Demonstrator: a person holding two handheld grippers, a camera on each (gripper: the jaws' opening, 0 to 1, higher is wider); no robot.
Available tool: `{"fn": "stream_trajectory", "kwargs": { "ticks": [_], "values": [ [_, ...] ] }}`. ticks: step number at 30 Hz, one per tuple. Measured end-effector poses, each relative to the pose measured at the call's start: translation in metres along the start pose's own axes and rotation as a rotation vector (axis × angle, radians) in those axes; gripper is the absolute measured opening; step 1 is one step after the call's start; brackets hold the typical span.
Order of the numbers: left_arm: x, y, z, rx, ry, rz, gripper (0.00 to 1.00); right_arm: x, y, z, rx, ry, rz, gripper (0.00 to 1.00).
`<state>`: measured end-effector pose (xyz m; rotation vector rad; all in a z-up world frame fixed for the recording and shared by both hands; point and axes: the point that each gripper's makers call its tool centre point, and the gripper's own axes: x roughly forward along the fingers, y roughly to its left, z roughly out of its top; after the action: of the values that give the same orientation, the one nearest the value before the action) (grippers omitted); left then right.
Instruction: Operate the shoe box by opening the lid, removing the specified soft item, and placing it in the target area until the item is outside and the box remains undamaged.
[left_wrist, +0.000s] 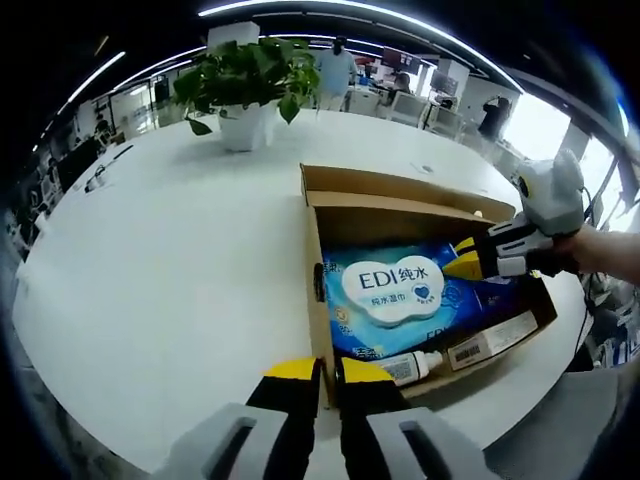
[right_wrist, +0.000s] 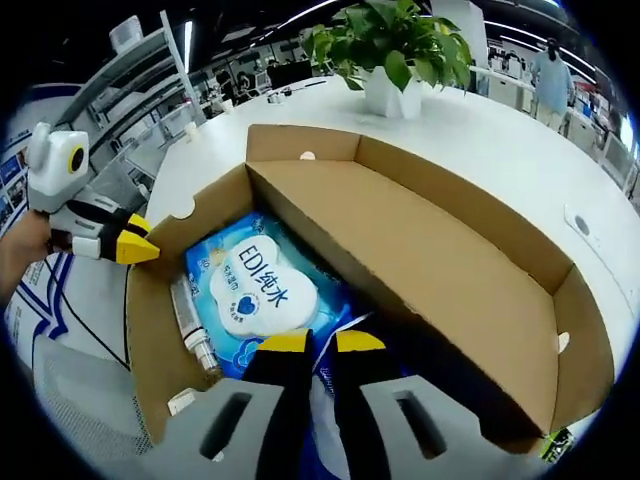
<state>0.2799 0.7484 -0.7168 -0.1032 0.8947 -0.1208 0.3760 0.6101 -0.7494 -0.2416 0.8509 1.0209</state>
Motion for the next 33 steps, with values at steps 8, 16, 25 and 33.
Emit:
{"fn": "stream_trajectory", "kwargs": {
  "ticks": [8,16,25,33],
  "values": [
    [0.000,0.000,0.000,-0.006,-0.006,0.003,0.06,-0.011,0.006,0.006,0.025,-0.026,-0.034,0.00],
    [-0.001,-0.001,0.001,0.015,-0.001,0.009,0.07,-0.023,0.006,0.009,0.020,-0.045,-0.055,0.00],
    [-0.002,-0.001,0.002,0.060,0.013,0.019,0.07,-0.039,0.000,0.008,0.025,-0.059,-0.084,0.00],
    [-0.008,-0.006,0.015,0.107,-0.010,0.017,0.11,-0.049,-0.007,0.000,0.037,-0.072,-0.106,0.00]
  ]
}}
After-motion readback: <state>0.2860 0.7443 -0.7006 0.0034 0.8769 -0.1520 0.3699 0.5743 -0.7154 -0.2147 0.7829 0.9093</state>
